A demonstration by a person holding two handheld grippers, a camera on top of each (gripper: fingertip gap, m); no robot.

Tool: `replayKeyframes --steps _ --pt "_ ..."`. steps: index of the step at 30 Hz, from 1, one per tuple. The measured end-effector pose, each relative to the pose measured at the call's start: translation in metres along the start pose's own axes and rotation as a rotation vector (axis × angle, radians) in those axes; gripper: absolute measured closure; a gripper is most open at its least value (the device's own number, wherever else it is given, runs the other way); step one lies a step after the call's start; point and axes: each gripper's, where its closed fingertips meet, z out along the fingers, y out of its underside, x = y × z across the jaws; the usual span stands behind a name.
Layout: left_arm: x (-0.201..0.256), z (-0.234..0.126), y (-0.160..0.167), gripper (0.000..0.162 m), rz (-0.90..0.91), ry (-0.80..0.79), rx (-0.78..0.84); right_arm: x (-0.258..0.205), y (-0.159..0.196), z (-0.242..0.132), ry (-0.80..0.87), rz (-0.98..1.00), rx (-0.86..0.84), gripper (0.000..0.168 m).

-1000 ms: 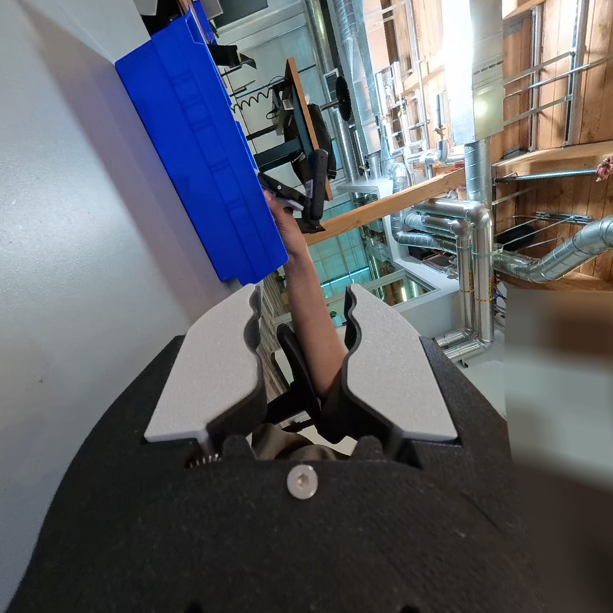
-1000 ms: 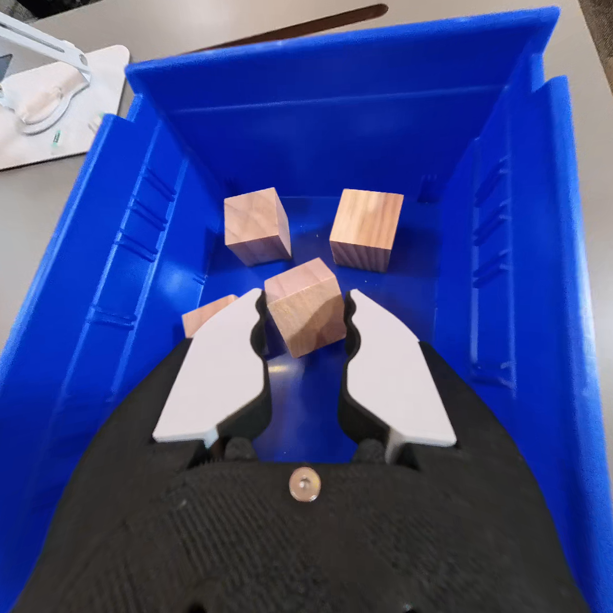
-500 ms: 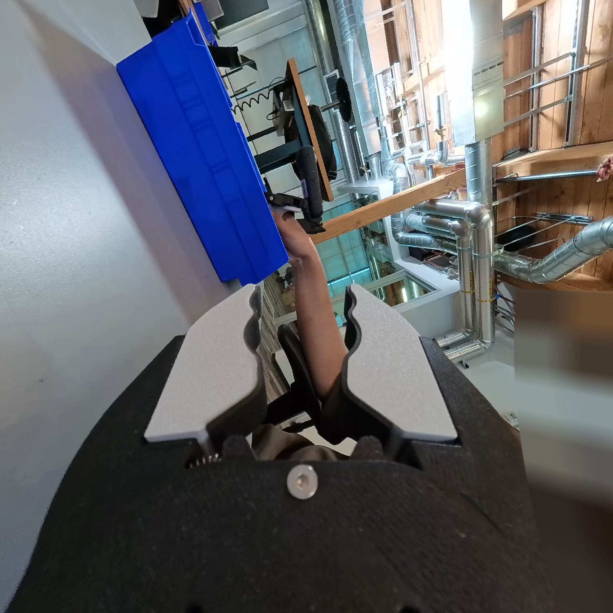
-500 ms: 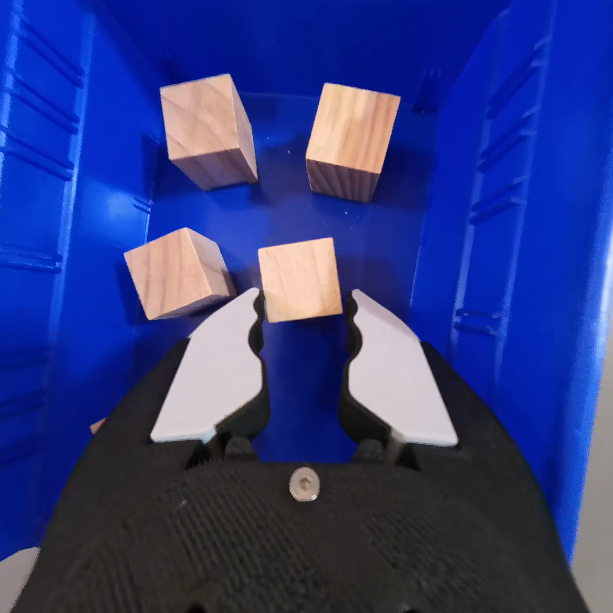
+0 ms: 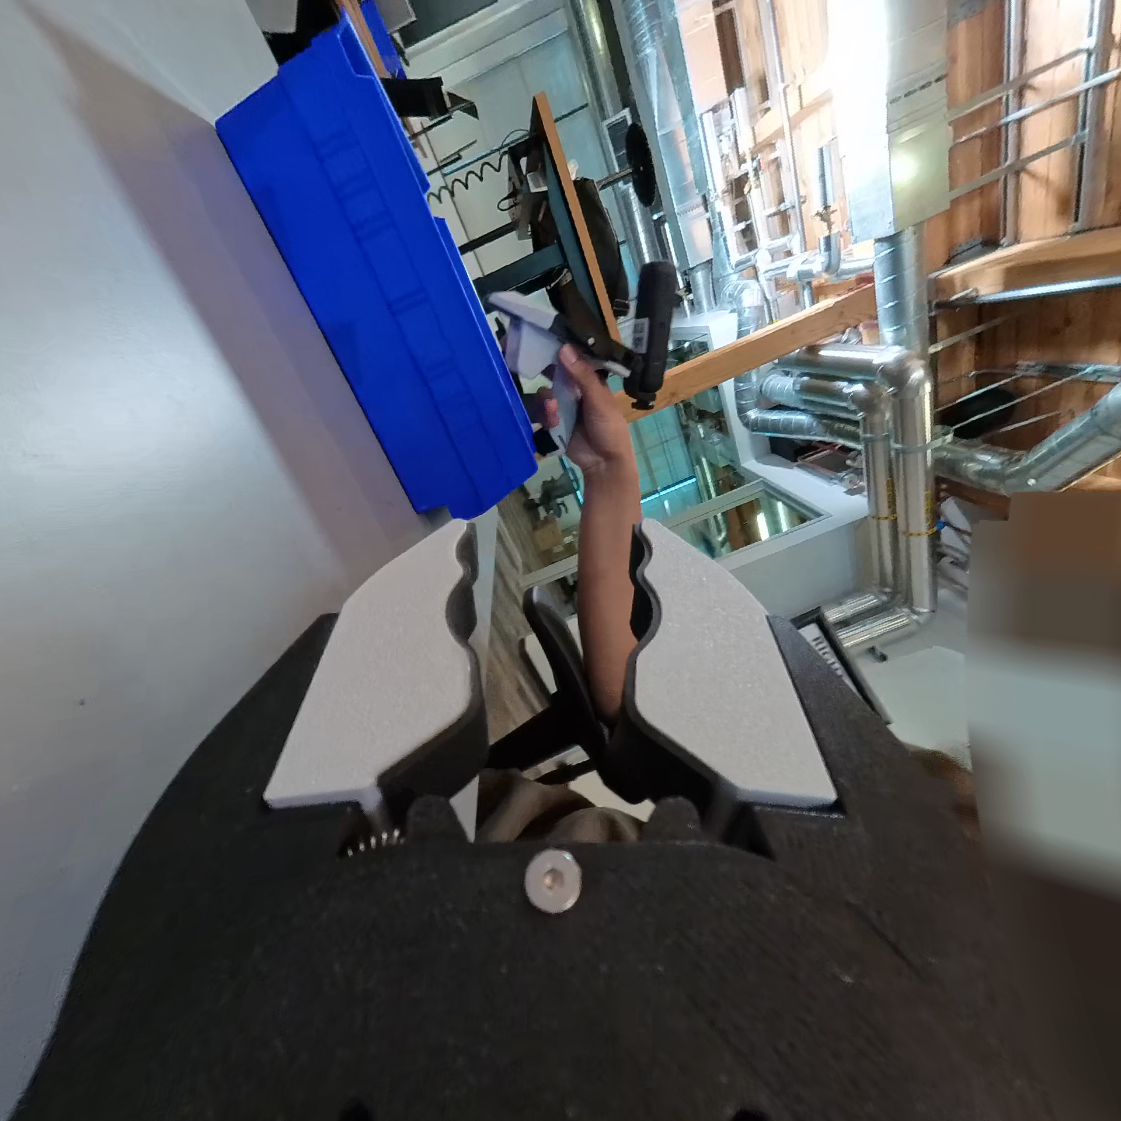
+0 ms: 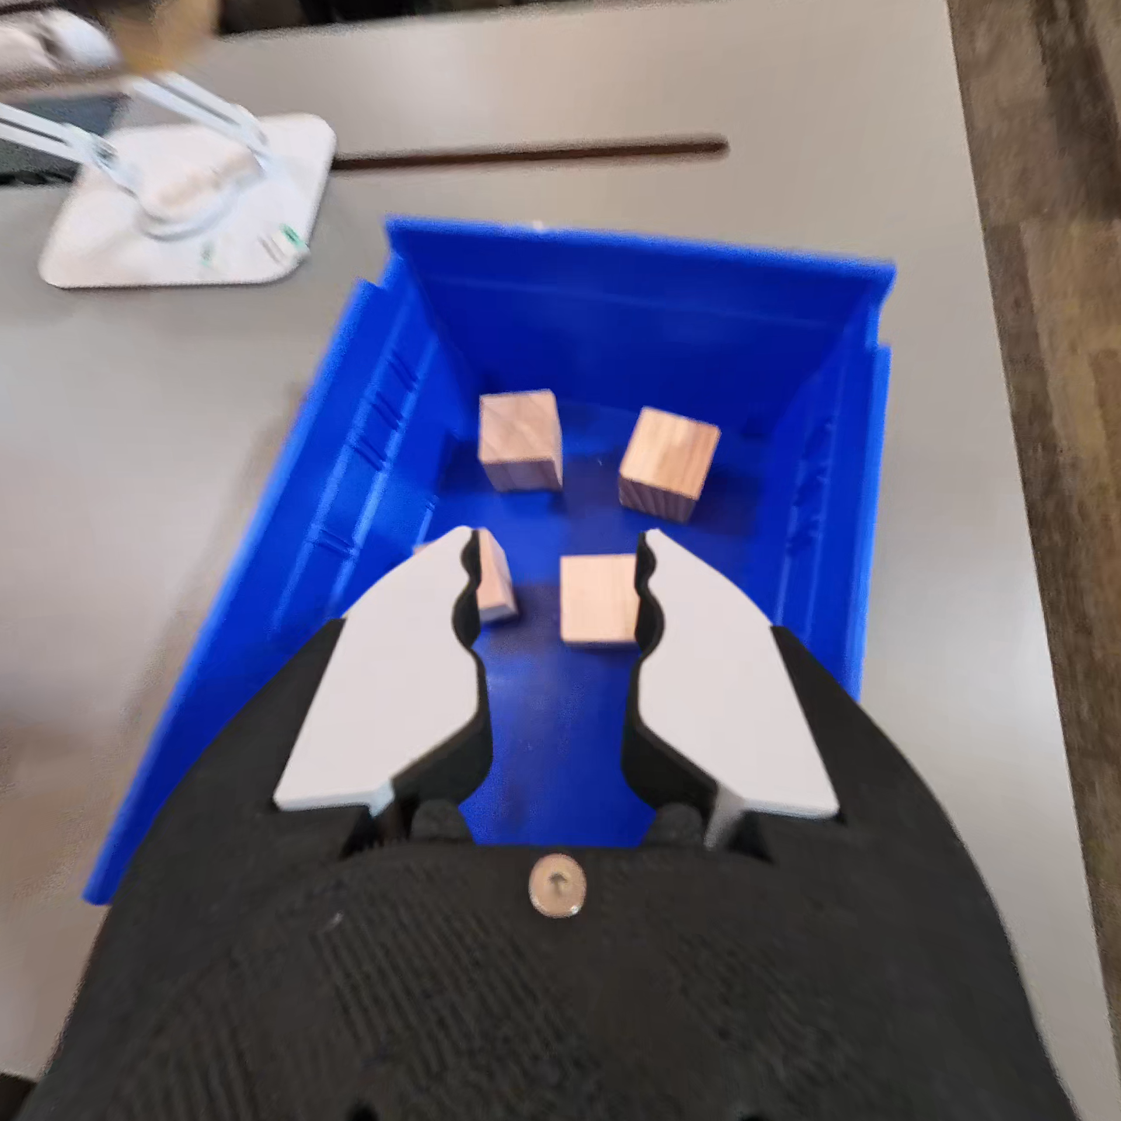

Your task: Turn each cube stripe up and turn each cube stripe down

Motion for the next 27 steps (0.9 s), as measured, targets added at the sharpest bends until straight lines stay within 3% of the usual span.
replayKeyframes --steps 2,6,8,11,13,16,18,20,24,27 --pt "0.006 0.002 0.003 0.113 0.057 0.008 -0.019 -0.018 -0.023 -0.009 -0.001 -0.077 0.107 0.123" --pt "0.021 0.006 0.01 0.113 0.146 0.049 -0.07 -0.048 -0.053 -0.029 0.158 -0.312 0.224 0.14" --pt "0.029 0.003 0.006 0.112 0.212 0.048 -0.054 -0.079 -0.059 -0.034 0.105 -0.369 0.265 0.142" --pt "0.063 -0.018 -0.029 0.113 0.171 0.142 0.149 -0.119 -0.06 -0.037 0.01 -0.393 0.262 0.131" --pt "0.096 -0.05 -0.065 0.114 0.134 0.247 0.325 -0.137 -0.06 -0.04 -0.012 -0.434 0.271 0.129" --pt "0.145 -0.106 -0.103 0.115 0.277 0.243 0.488 -0.161 -0.061 -0.047 -0.055 -0.475 0.29 0.127" --pt "0.169 -0.141 -0.122 0.114 0.422 0.114 0.537 -0.175 -0.059 -0.05 -0.105 -0.473 0.297 0.127" --pt "0.172 -0.18 -0.142 0.114 0.562 -0.142 0.587 -0.186 -0.052 -0.053 -0.145 -0.465 0.294 0.126" --pt "0.122 -0.298 -0.189 0.116 0.755 -0.901 0.732 -0.19 -0.032 -0.051 -0.106 -0.481 0.256 0.121" --pt "0.064 -0.373 -0.201 0.108 0.707 -1.33 0.676 -0.192 -0.019 -0.052 -0.069 -0.505 0.238 0.12"
